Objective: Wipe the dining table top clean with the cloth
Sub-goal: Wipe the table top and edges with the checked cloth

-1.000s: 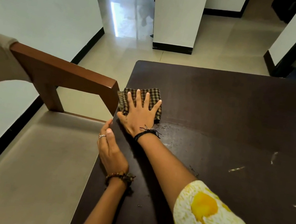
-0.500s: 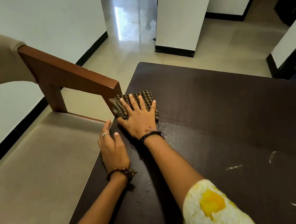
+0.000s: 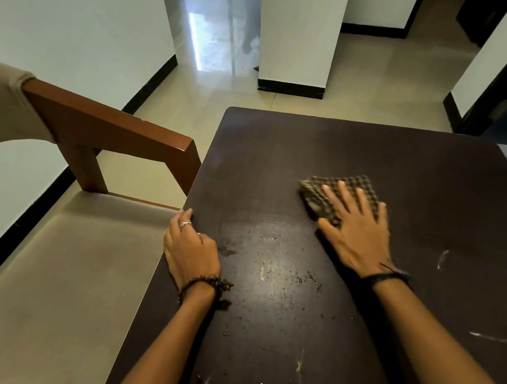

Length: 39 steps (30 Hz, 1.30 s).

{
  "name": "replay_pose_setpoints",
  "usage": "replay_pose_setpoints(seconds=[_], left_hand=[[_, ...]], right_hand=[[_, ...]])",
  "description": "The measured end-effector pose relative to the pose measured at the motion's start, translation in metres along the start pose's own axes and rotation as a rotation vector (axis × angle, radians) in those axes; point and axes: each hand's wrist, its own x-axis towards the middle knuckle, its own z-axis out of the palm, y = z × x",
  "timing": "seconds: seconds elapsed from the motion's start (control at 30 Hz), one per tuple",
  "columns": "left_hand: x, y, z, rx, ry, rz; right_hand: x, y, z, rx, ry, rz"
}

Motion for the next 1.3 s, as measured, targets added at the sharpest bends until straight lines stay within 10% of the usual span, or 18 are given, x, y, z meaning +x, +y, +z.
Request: replay_pose_setpoints(seconds=[0.17, 0.47, 0.63, 1.0, 1.3], left_hand=[[-0.002, 0.003, 0.000, 0.037, 0.006, -0.012], [0.000, 0.007, -0.004, 0.067, 0.013, 0.067], [-0.039, 0.037, 0.002, 0.130, -0.127, 0.218], [-0.201, 0.106, 0.066, 0.099, -0.495, 0.498], [-0.220, 0.102, 0.065, 0.299, -0.472, 0.538]], right_hand=[[-0.011, -0.032, 0.007, -0.046, 0.038, 0.149], [0.006, -0.107, 0.023, 0.063, -0.036, -0.150], [0.000, -0.038, 0.014, 0.062, 0.014, -0.247], [-0.028, 0.223, -0.043, -0.001, 0.012, 0.194], [-0.105, 0.241, -0.051, -0.026, 0.017, 0.239]])
